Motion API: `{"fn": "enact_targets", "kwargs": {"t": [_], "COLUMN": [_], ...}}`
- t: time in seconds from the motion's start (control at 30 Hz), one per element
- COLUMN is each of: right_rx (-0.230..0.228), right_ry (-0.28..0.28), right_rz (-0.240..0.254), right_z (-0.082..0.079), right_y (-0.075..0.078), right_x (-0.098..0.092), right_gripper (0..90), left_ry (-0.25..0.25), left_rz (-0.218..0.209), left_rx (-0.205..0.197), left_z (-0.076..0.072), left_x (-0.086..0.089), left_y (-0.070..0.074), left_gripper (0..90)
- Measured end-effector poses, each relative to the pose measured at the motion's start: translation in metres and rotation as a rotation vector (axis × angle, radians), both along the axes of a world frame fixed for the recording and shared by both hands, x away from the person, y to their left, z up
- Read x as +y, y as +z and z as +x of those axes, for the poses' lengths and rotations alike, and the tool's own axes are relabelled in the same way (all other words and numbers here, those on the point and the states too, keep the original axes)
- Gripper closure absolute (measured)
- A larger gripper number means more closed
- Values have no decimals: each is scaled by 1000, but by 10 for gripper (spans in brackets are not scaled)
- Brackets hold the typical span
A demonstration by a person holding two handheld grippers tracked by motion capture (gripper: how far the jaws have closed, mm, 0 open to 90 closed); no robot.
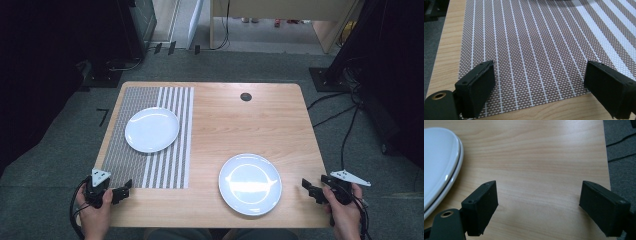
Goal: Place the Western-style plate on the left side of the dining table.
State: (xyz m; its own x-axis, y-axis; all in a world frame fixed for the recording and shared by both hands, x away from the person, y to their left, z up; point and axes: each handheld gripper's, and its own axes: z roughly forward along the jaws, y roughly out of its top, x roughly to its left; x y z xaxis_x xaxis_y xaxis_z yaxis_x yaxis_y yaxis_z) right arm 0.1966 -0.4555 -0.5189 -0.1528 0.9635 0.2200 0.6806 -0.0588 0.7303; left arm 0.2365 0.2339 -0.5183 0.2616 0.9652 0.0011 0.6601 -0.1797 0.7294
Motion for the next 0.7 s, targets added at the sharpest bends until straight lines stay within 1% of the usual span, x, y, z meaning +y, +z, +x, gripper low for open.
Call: {"fn": "enact_targets", "kwargs": {"t": [0.03, 0.23, 0.3, 0.37, 0.47, 0.57, 0.6, 0.63, 0.67, 0.7], "right_rx": [6, -13, -21, -15, -12, -7, -7, -2, 6, 6], "right_ry": [1, -6, -9, -8, -10, -7, -7, -3, 7, 7], "right_rz": [-4, -44, -69, -93, -111, -148, -148, -164, -198, -198], "right_z": [-1, -3, -3, -3, -3, -2, -2, -2, -1, -1], "right_y": [-2, -4, -5, -5, -6, -6, -6, -6, -7, -7], "right_x": [0, 4, 7, 10, 13, 17, 17, 19, 23, 23], "right_gripper": [150, 150, 146, 140, 131, 115, 115, 102, 82, 82], "left_ry": [0, 0, 0, 0, 0, 0, 0, 0, 0, 0], "left_rz": [0, 0, 0, 0, 0, 0, 0, 0, 0, 0], "left_rx": [0, 0, 0, 0, 0, 0, 0, 0, 0, 0], "left_z": [0, 0, 0, 0, 0, 0, 0, 0, 0, 0], "left_x": [0, 0, 0, 0, 0, 0, 0, 0, 0, 0], "left_y": [0, 0, 0, 0, 0, 0, 0, 0, 0, 0], "left_gripper": [99, 99, 99, 99, 99, 99, 99, 99, 99, 99]}}
